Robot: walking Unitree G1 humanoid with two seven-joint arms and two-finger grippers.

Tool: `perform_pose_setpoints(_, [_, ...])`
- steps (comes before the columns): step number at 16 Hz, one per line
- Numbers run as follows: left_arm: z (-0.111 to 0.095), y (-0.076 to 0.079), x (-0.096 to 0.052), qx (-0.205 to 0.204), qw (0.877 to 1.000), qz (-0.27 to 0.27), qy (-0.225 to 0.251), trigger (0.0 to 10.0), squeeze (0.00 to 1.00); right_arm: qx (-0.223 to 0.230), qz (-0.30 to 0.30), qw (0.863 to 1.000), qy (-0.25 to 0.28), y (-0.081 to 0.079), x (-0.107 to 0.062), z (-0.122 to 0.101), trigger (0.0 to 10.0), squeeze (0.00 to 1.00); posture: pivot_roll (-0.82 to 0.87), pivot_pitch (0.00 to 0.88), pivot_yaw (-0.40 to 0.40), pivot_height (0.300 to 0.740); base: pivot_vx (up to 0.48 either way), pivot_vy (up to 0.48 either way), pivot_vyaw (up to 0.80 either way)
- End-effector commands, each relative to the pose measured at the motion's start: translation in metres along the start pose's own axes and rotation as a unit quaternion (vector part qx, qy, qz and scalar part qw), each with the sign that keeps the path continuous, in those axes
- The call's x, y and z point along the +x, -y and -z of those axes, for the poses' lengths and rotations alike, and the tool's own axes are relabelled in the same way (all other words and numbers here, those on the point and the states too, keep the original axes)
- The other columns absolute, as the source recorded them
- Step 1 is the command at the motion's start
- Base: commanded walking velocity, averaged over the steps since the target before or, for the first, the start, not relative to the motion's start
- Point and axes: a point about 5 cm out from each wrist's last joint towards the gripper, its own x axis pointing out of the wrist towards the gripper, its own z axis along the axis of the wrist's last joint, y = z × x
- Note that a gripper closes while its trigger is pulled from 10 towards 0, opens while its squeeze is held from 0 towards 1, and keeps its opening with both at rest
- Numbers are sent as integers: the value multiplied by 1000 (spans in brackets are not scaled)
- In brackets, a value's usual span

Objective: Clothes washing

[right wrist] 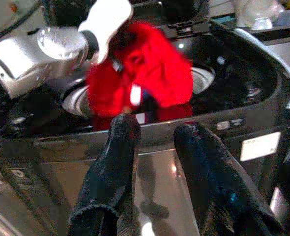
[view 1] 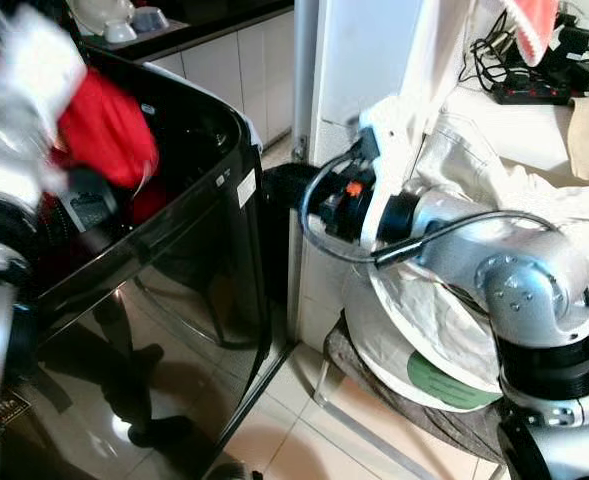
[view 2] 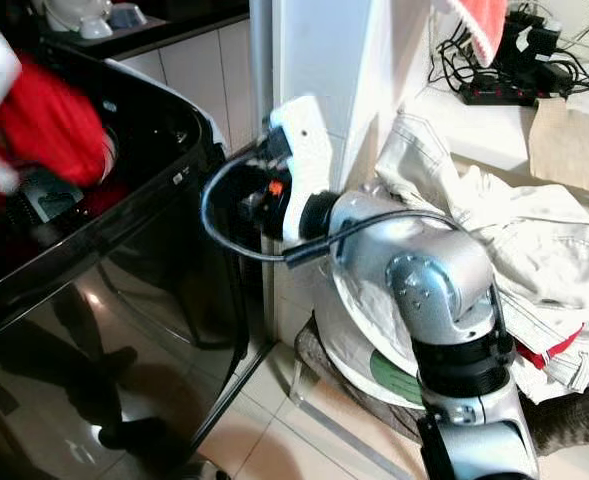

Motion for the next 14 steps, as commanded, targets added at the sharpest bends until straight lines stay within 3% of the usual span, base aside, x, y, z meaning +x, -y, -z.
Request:
perform_pose_setpoints(1, [-4, -6, 1, -1, 1000, -5, -1, 10000, 475, -17, 1, 1000, 12, -4, -1, -4, 10000, 0, -26, 0, 39, 740, 0, 0, 0])
perform_pose_setpoints(2, [0, -2, 1, -3, 1000, 7, -14, 10000, 1000, -18, 0, 1000, 10, -5, -1, -3, 10000, 0, -26, 0, 39, 740, 0, 0, 0])
perform_pose_setpoints(4, [5, 5, 2, -4, 999, 26, -37, 10000, 1000, -26, -4, 1000, 9, -7, -2, -1, 10000, 0, -32, 0, 42, 740, 0, 0, 0])
perform_pose_setpoints(11, [9, 2, 2, -10, 998, 44, -53, 10000, 1000, -33, -5, 999, -6, -3, -5, 1, 10000, 0, -22, 0, 38, 740, 0, 0, 0])
perform_pose_setpoints(14, [12, 7, 1, -1, 995, 73, -66, 10000, 1000, -27, 37, 999, -19, 10, -8, 3, 10000, 0, -24, 0, 38, 740, 0, 0, 0])
